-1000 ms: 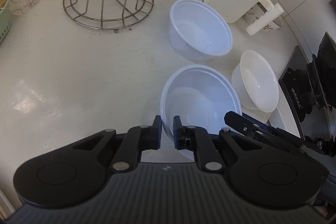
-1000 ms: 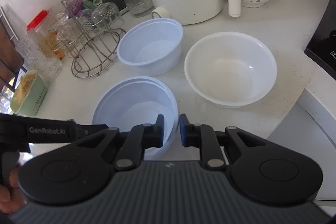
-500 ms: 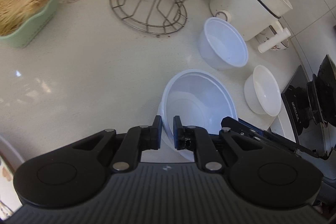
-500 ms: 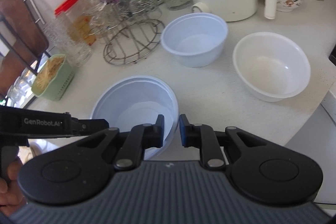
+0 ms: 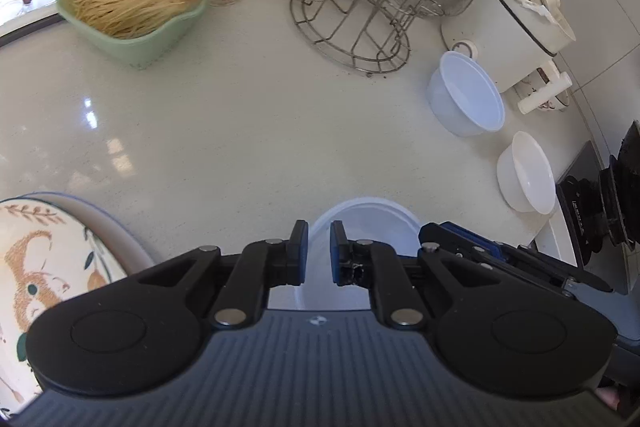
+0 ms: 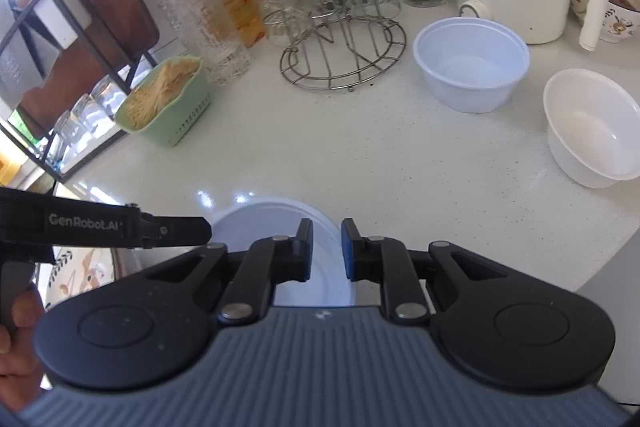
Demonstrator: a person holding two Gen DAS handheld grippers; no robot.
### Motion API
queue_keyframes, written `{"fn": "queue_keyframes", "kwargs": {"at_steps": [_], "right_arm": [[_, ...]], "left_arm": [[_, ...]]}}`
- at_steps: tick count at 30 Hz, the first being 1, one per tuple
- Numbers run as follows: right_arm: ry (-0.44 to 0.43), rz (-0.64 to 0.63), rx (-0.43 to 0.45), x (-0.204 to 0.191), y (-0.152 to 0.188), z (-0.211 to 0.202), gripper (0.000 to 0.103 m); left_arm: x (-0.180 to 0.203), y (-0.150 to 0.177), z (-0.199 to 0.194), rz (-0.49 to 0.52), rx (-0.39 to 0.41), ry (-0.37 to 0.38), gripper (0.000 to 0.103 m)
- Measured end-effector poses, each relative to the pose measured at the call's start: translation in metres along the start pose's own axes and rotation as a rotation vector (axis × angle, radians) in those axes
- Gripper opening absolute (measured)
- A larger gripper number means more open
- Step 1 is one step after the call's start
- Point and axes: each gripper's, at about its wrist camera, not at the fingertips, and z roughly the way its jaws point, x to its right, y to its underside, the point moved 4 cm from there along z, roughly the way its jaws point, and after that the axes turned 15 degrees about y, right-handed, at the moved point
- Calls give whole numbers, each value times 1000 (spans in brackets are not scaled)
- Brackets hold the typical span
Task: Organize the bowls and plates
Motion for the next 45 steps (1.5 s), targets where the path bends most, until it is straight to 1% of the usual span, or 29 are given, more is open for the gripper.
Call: {"fn": "queue_keyframes", "kwargs": {"at_steps": [5, 11, 19, 21, 23, 25, 28, 36, 40, 45], "right_arm": [[22, 17, -6, 0, 3, -2, 18], [37, 13, 11, -2, 3, -10, 18], [28, 47, 53, -1, -5, -35, 18], [20, 62, 69, -1, -9, -44, 18], [12, 83, 86, 1, -13, -54, 18], [2, 95, 102, 1, -18, -63, 18], [-2, 81, 131, -2, -23, -75, 18], [3, 74, 197, 1, -30, -99, 19], [16, 83, 212, 8, -31, -103, 19], [51, 86, 240, 22, -30, -107, 19]], "left_arm": [[-13, 9, -4, -36, 3, 6, 13], [-15, 17, -10, -30, 8, 20, 13], [0, 12, -34, 17, 34, 6, 13], [5, 9, -47, 4, 67, 9, 13], [11, 6, -58, 6, 79, 17, 14], [19, 5, -67, 34, 87, 5, 14], [31, 4, -78, 81, 91, -9, 14], [57, 4, -100, 161, 134, -29, 14], [66, 4, -99, 180, 134, -31, 14], [76, 4, -88, 196, 121, -23, 14]]}}
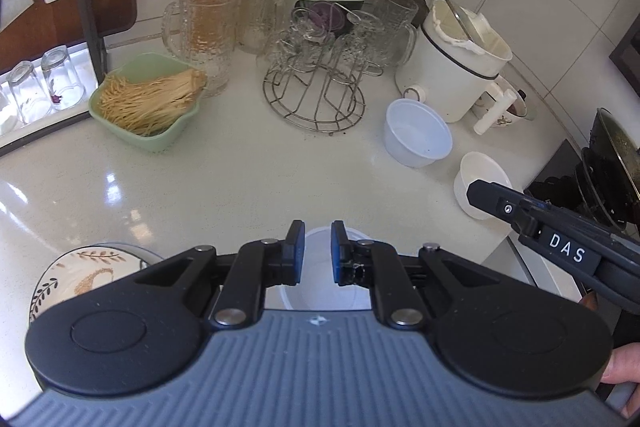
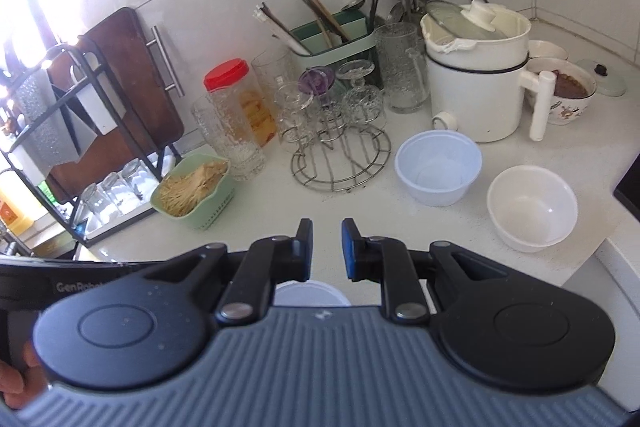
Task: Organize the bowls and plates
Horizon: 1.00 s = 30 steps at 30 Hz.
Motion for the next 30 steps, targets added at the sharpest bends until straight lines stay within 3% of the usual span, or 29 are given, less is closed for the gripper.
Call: {"fn": "queue_keyframes", "kwargs": {"at_steps": [8, 16, 22, 24, 30], "right_arm": [[38, 25, 5, 30, -5, 2, 19], [107, 70, 7, 74, -4, -1, 19], [150, 93, 9, 98, 1, -1, 19], [157, 100, 7, 104, 2, 1, 19], [169, 101, 12, 117, 1, 10, 20]], "left_arm": [[34, -7, 26, 102, -16, -10, 14], [66, -11, 54, 141, -40, 47, 16], [91, -13, 77, 192, -58, 91, 36], [95, -15, 83, 196, -59, 97, 47], [101, -19, 103, 199, -80, 103, 58]]}}
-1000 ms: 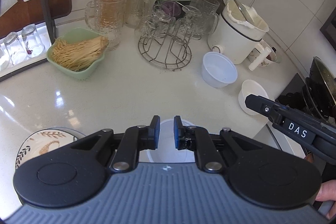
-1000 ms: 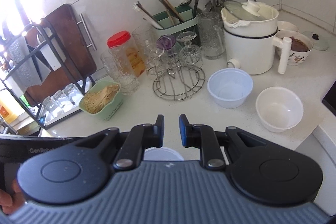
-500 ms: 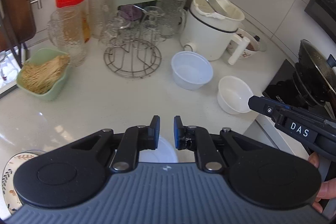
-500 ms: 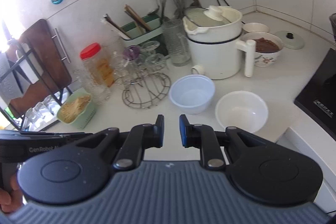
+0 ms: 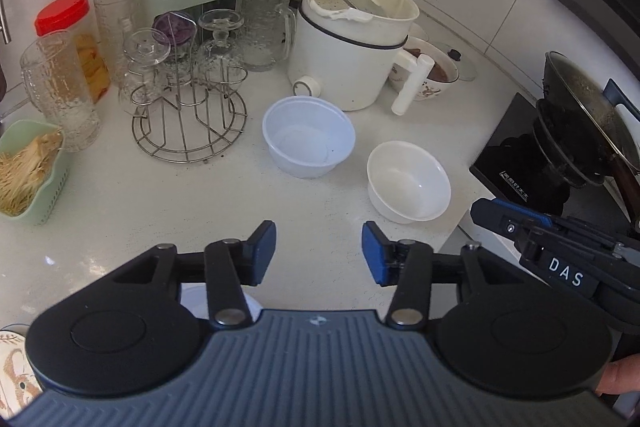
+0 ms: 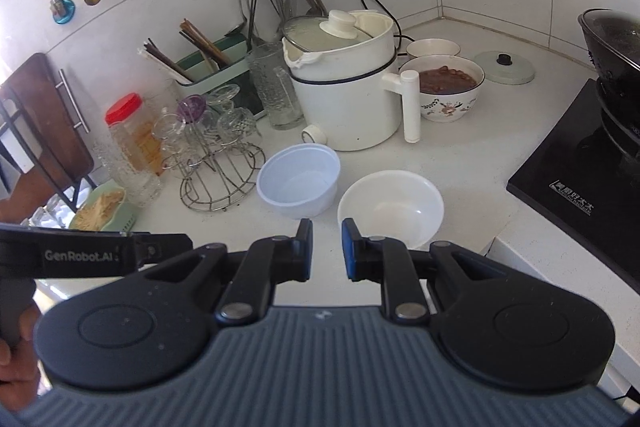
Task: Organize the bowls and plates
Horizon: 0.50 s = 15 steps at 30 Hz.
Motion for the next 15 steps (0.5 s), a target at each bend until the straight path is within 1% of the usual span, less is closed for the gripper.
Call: {"fn": "queue_keyframes", "kwargs": {"at_steps": [4, 5, 6, 7, 8, 10, 11, 12, 13, 14, 15], "right_arm": [[2, 9, -11, 6, -6, 13, 21], [5, 9, -16, 7, -8, 17, 26], [6, 13, -18, 9, -9, 20, 39], [1, 19, -16, 10, -11, 24, 43], [-5, 23, -13, 11, -13, 26, 45], [-15, 20, -11, 13, -17, 33, 47], [-19, 19, -13, 13, -19, 37, 55], [-25, 22, -12, 13, -21, 40, 68], [-37, 28, -12, 13, -24, 44, 75], [-59, 40, -13, 14, -26, 48, 83], [-77, 49, -18, 15, -28, 52, 84]], "left_arm": [[-2, -6, 12, -5, -8, -7, 61], [-2, -8, 15, -8, -9, -8, 64], [-3, -10, 19, -6, -10, -5, 66], [-5, -13, 21, -3, -8, -8, 66], [-7, -16, 24, -4, -6, -16, 66], [-12, -22, 30, -13, -5, -21, 66], [-15, -25, 33, -17, -5, -22, 66], [-18, -29, 36, -19, -5, -26, 66], [-20, -32, 38, -21, -5, -30, 66], [-23, -36, 41, -25, -5, -32, 66], [-26, -39, 44, -30, -3, -32, 66]]}}
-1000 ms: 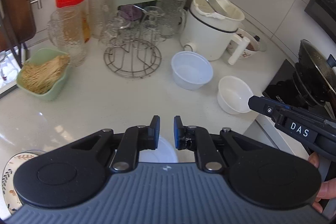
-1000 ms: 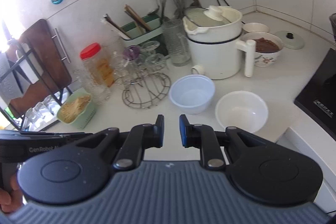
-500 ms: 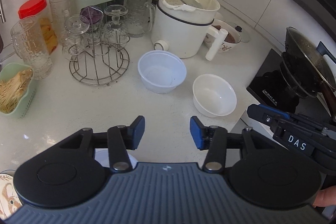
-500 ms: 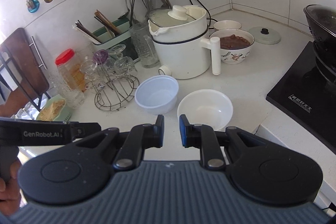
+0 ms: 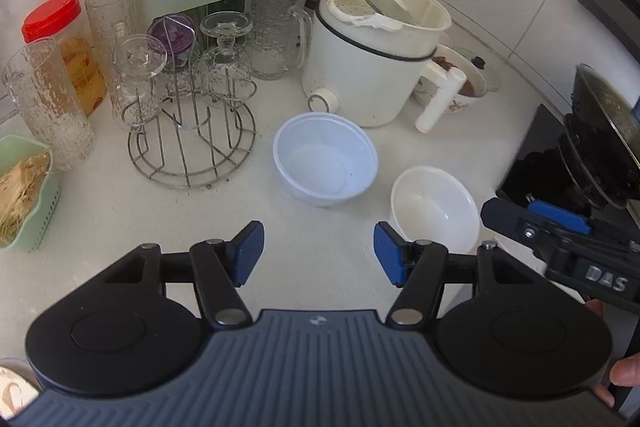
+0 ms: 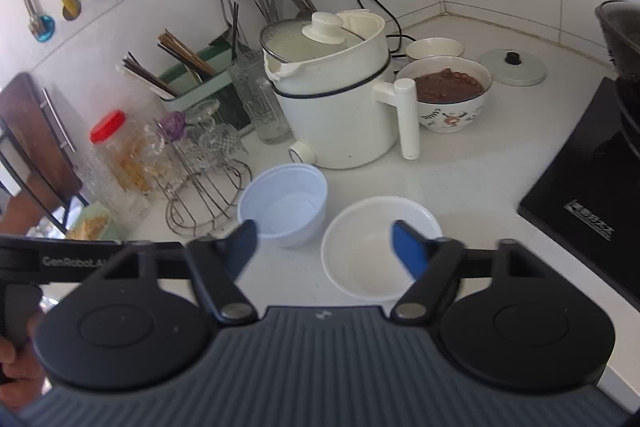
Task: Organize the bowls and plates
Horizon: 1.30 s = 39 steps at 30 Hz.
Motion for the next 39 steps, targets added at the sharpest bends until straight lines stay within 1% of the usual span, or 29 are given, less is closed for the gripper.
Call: {"fn": "queue_keyframes", "kwargs": {"at_steps": [1, 4, 10, 15, 16, 18, 20, 24, 25, 27, 29, 31, 33, 35, 39], "right_arm": [[-9, 7, -7, 0, -2, 4, 84], [12, 8, -22, 1, -5, 18, 84], [-14, 18, -19, 2, -16, 37, 84], [8, 32, -38, -2, -25, 59, 83], [10, 34, -45, -3, -26, 63, 81], [20, 31, -53, -5, -28, 71, 72], [16, 21, -65, -7, -28, 78, 67], [-1, 9, -80, -10, -28, 90, 64], [1, 9, -89, -10, -28, 94, 63], [6, 11, -113, -11, -28, 103, 55], [-5, 14, -128, -14, -28, 111, 51], [-14, 5, -138, -18, -28, 120, 50], [-22, 2, -155, -21, -27, 130, 49], [-13, -2, -175, -24, -26, 142, 40], [-4, -21, -190, -30, -24, 157, 39]], "left_arm": [[-3, -3, 3, -5, 0, 0, 66], [-10, -11, 14, -12, -12, 5, 66], [-24, -24, 35, -34, -31, 13, 66], [-34, -32, 51, -53, -53, 21, 66], [-37, -33, 53, -58, -60, 19, 66], [-41, -35, 57, -63, -67, 21, 66], [-46, -36, 60, -70, -70, 20, 66], [-55, -41, 69, -106, -57, 45, 66], [-57, -41, 73, -117, -58, 53, 66], [-61, -41, 80, -137, -65, 64, 65], [-65, -42, 88, -151, -73, 68, 65], [-70, -42, 95, -158, -87, 76, 64], [-74, -42, 103, -155, -106, 78, 58], [-77, -43, 109, -159, -122, 80, 53], [-86, -44, 117, -183, -130, 103, 48]]}}
